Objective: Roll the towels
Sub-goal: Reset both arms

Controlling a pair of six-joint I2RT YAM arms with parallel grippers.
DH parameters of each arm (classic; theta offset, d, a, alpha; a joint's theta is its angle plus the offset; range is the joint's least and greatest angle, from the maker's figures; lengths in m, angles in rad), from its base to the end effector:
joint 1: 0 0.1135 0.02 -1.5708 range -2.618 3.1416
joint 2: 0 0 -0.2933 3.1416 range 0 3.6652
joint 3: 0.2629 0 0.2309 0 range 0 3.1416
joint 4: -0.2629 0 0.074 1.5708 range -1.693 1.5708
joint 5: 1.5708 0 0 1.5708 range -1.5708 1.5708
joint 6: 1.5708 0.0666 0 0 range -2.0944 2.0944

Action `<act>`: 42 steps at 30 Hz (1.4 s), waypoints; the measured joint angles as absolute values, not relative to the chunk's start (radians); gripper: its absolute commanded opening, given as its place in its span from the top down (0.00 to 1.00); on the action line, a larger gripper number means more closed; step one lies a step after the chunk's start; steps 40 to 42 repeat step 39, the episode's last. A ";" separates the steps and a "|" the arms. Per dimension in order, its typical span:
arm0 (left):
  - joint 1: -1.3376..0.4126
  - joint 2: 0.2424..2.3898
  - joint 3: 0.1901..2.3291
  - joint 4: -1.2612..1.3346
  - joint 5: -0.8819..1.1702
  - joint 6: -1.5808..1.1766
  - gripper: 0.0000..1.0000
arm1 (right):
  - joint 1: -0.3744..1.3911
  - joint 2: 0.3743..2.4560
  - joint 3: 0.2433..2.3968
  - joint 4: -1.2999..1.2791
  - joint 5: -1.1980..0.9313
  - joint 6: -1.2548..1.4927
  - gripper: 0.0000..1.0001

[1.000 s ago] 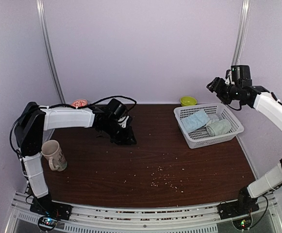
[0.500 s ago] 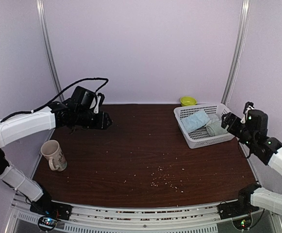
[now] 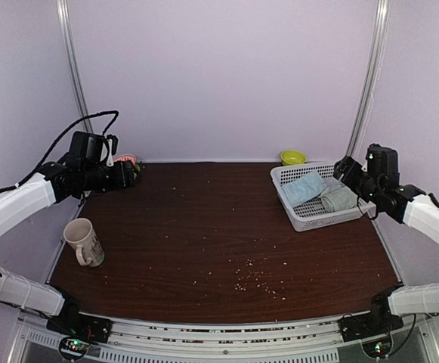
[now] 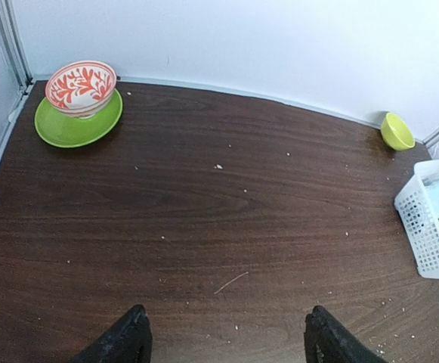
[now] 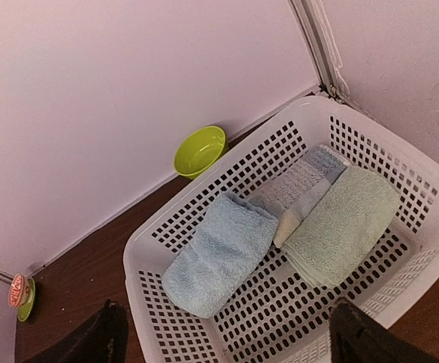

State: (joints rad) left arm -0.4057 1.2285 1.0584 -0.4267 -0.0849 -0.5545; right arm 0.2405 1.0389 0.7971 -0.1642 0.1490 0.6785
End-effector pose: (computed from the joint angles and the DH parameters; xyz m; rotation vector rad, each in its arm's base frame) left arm 0.2481 -0.1004 0.3323 -0.2130 2.1912 -0.4554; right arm 0.2263 0.0453 0.3159 0.5298 1.9284 0.4498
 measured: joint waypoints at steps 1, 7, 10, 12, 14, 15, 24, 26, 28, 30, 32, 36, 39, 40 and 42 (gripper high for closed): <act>-0.406 1.229 1.053 -0.424 -0.075 -0.555 0.31 | 0.237 1.089 0.825 -0.153 0.138 0.692 0.20; -0.406 1.240 1.005 -0.414 -0.040 -0.563 0.34 | 0.204 1.460 1.104 -0.105 0.055 0.799 0.52; -0.406 1.262 0.996 -0.411 -0.030 -0.563 0.35 | 0.195 1.612 1.233 -0.106 0.017 0.846 0.62; -0.406 1.284 0.992 -0.406 -0.025 -0.562 0.36 | 0.185 1.768 1.362 -0.119 -0.024 0.903 0.65; -0.406 1.288 0.992 -0.405 -0.025 -0.558 0.36 | 0.181 1.782 1.370 -0.136 -0.027 0.911 0.61; -0.406 1.291 0.992 -0.403 -0.025 -0.554 0.36 | 0.177 1.802 1.395 -0.152 -0.029 0.917 0.56; -0.406 1.305 1.038 -0.436 -0.031 -0.510 0.29 | 0.178 1.743 1.425 -0.234 -0.017 0.757 0.08; -0.406 1.305 1.065 -0.440 -0.029 -0.503 0.28 | 0.212 1.629 1.383 -0.270 0.057 0.679 0.04; -0.405 1.303 1.092 -0.442 -0.023 -0.500 0.27 | 0.282 1.469 1.309 -0.281 0.165 0.586 0.00; -0.405 1.299 1.108 -0.441 -0.017 -0.499 0.27 | 0.376 1.295 1.196 -0.248 0.300 0.501 0.00; -0.404 1.296 1.109 -0.436 -0.006 -0.500 0.27 | 0.447 1.153 1.089 -0.228 0.374 0.461 0.00; -0.402 1.279 1.082 -0.398 0.004 -0.506 0.29 | 0.433 0.977 0.918 -0.234 0.429 0.452 0.00; -0.401 1.248 1.031 -0.368 0.004 -0.511 0.28 | 0.421 0.924 0.837 -0.236 0.429 0.443 0.00; -0.401 1.248 1.031 -0.368 0.004 -0.511 0.28 | 0.421 0.924 0.837 -0.236 0.429 0.443 0.00; -0.401 1.248 1.031 -0.368 0.004 -0.511 0.28 | 0.421 0.924 0.837 -0.236 0.429 0.443 0.00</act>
